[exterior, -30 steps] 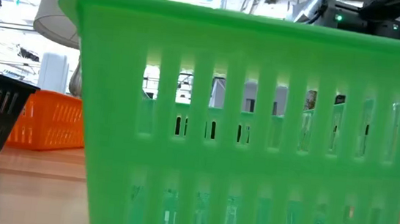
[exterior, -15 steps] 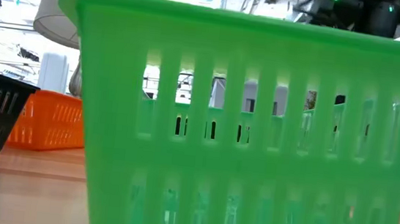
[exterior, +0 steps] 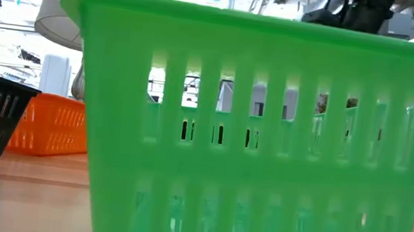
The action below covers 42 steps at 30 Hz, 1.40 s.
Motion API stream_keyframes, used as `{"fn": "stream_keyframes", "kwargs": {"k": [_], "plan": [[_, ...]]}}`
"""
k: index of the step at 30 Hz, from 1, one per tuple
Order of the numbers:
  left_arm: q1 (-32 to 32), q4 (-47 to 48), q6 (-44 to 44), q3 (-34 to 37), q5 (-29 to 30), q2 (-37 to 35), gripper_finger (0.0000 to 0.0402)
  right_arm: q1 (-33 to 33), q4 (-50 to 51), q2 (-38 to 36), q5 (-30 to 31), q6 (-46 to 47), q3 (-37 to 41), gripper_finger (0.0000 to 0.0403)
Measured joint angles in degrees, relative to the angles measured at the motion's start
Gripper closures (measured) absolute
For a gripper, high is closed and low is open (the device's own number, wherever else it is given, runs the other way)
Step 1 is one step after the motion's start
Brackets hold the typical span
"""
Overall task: Stack baskets by color
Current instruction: Stack the top green bin on the middle right green bin
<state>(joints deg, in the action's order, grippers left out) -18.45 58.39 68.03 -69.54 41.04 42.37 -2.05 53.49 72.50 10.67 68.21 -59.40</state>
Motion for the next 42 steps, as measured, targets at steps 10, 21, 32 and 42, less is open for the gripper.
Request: {"fn": "stream_keyframes", "kwargs": {"k": [10, 21, 32, 42], "plan": [[1.95, 2.84, -0.07, 0.00, -1.59, 0.02, 0.0150, -6.43, -12.82, 7.76, 0.12, -8.25, -0.06, 0.0172], [2.22, 4.39, 0.22, 0.00, -1.83, 0.00, 0.0150, -13.27, -21.83, 19.96, -0.08, -13.21, -1.86, 0.0172], [2.22, 5.71, 0.37, 0.00, -1.75, -0.02, 0.0150, -15.81, -15.71, 28.72, 1.36, -18.90, -12.30, 0.0172], [2.82, 5.70, -0.44, 0.00, -1.25, -0.02, 0.0150, -16.38, -11.32, 29.95, 4.29, -20.29, -14.51, 0.0173]]}}
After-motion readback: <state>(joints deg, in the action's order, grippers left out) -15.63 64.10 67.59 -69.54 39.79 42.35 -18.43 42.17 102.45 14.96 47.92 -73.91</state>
